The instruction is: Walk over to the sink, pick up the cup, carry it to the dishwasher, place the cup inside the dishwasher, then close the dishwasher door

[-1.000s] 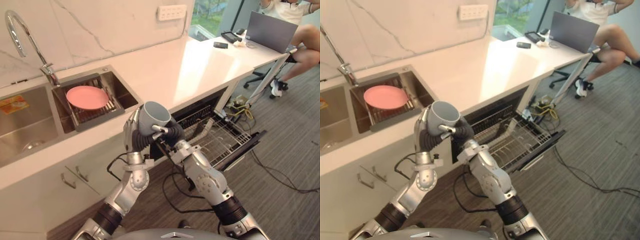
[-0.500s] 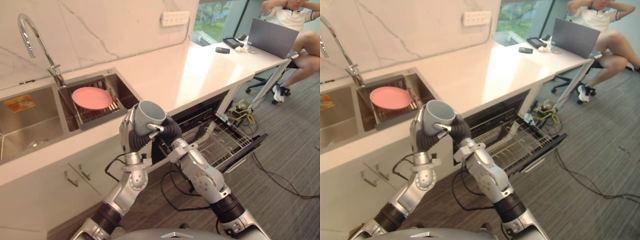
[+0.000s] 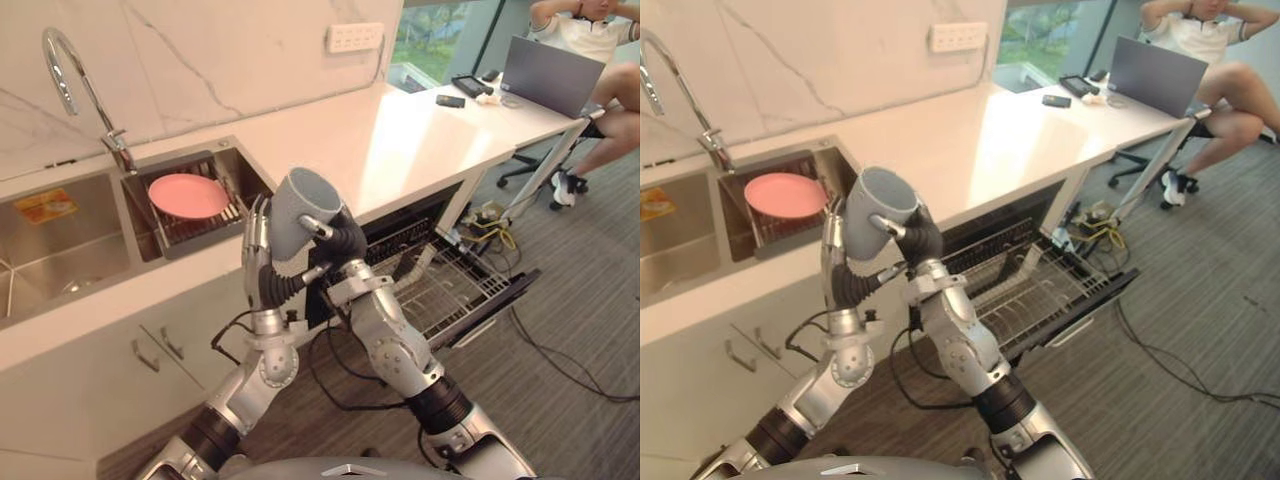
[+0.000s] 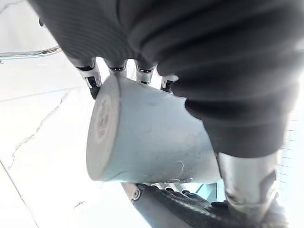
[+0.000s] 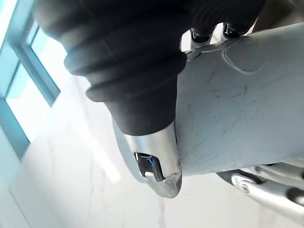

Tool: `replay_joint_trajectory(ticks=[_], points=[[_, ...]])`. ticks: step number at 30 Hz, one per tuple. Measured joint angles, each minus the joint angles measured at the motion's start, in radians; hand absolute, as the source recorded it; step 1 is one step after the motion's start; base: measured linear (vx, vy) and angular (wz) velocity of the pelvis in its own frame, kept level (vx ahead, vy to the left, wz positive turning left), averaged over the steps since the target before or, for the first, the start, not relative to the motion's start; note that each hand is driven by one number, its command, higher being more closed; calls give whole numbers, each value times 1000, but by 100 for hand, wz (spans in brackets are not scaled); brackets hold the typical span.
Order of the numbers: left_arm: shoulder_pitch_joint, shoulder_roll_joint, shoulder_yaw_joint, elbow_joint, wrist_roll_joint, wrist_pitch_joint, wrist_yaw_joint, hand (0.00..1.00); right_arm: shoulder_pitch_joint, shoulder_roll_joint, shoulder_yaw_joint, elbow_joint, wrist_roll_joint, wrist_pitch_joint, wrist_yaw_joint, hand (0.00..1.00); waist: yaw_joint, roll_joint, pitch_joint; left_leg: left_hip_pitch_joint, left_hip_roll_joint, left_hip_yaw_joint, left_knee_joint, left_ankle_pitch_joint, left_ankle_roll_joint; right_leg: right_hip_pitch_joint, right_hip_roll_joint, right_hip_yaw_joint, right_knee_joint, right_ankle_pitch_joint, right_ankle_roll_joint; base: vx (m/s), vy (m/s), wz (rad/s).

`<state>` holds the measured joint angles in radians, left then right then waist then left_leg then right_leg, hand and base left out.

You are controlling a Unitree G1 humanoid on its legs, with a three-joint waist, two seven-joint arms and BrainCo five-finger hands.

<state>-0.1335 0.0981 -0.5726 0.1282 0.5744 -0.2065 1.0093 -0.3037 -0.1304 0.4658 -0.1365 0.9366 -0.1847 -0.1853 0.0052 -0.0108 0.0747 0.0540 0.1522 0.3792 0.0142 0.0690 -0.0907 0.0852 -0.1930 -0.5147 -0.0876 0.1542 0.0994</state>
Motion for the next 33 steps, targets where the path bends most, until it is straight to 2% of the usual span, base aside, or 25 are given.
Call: replay_joint_trajectory(ticks=[2,3,5,6,8,10,13,14,16,17,18,19,20,21,24,27,29,33], points=[[8,-1,0,0,0,3,2,0,-17,24,-25,0,21,-44,-15,100,-1,1,0,0,0,0,0,0,0,0,0,2,0,0,0,0,0,0],[10,-2,5,3,-1,12,2,0,-41,38,-58,-4,24,-87,-20,100,-1,1,0,1,0,1,0,0,0,-1,0,4,0,-3,1,0,0,0],[18,-3,12,26,-3,25,1,0,-72,64,-103,-21,36,-142,-23,100,-3,1,0,2,0,2,0,0,-1,-2,0,5,0,-2,0,0,0,0],[31,-7,35,60,-8,40,-1,0,-90,81,-160,-71,41,-186,-32,100,-4,1,0,2,0,3,-1,-4,-7,-2,0,6,0,-2,0,0,0,0],[50,-11,80,82,-25,52,-11,0,-100,82,-222,-128,40,-229,-45,100,-4,1,0,4,0,4,-2,-4,-7,-1,0,7,0,-2,0,0,0,0],[70,-14,179,124,-50,58,-18,0,-101,70,-333,-183,39,-280,-57,100,-6,1,0,11,-1,9,-8,-4,-8,0,0,9,0,-3,0,3,2,-5],[90,-14,260,150,-143,48,-71,0,-98,24,-457,-210,37,-302,-88,100,-9,1,0,17,-2,13,-19,-1,-9,0,0,10,0,-3,1,26,17,-3],[102,-13,282,167,-212,36,-129,0,-94,-5,-519,-211,21,-300,-95,100,-12,2,-1,17,-2,13,-20,-1,-9,-1,0,10,0,-4,2,44,20,1],[148,-12,280,171,-329,4,-274,0,-71,-44,-602,-212,-4,-276,-109,100,-18,4,-2,17,-2,14,-24,-1,-9,-2,0,10,0,-7,5,47,15,1],[181,-6,268,141,-381,-59,-377,0,-36,-73,-655,-213,-28,-246,-109,100,-14,8,-4,16,-2,14,-27,-2,-10,-4,0,10,0,-9,7,55,14,1],[206,10,215,125,-436,-90,-510,0,-4,-99,-683,-207,-45,-205,-105,100,-13,15,-9,14,-3,17,-34,-2,-10,-11,-1,11,0,-10,9,56,16,-2],[227,18,157,118,-460,-102,-611,0,17,-118,-697,-195,-61,-170,-91,100,-19,19,-11,9,-4,21,-34,-2,-11,-18,-2,15,0,-10,9,44,15,-5],[236,18,116,117,-475,-104,-678,0,35,-128,-703,-188,-72,-142,-73,100,-23,22,-11,6,-4,24,-34,-3,-11,-22,-2,16,0,-10,10,52,18,-15],[263,19,29,117,-496,-102,-824,0,73,-161,-706,-144,-90,-87,-33,100,-32,21,-11,-2,-3,35,-33,-4,-10,-39,-1,29,0,-7,12,51,15,-16],[309,2,-18,118,-569,-67,-1009,0,117,-248,-749,59,-142,-11,50,100,-50,14,-7,-7,1,44,-26,-6,-7,-47,2,40,0,-1,9,67,6,-14],[321,53,23,135,-640,-28,-1096,0,128,-347,-810,282,-194,40,117,100,-49,14,-2,-6,1,34,-27,-12,-7,-47,2,40,5,-1,9,33,4,-4],[325,74,63,194,-667,4,-1122,0,142,-399,-803,360,-269,78,176,100,-49,20,0,-4,2,32,-27,-13,-6,-46,1,40,6,-1,9,15,6,0],[373,101,142,330,-681,51,-1107,0,168,-427,-754,480,-442,126,274,100,-46,20,6,1,-1,19,-32,-13,-7,-35,0,24,1,-6,14,-2,9,8]])
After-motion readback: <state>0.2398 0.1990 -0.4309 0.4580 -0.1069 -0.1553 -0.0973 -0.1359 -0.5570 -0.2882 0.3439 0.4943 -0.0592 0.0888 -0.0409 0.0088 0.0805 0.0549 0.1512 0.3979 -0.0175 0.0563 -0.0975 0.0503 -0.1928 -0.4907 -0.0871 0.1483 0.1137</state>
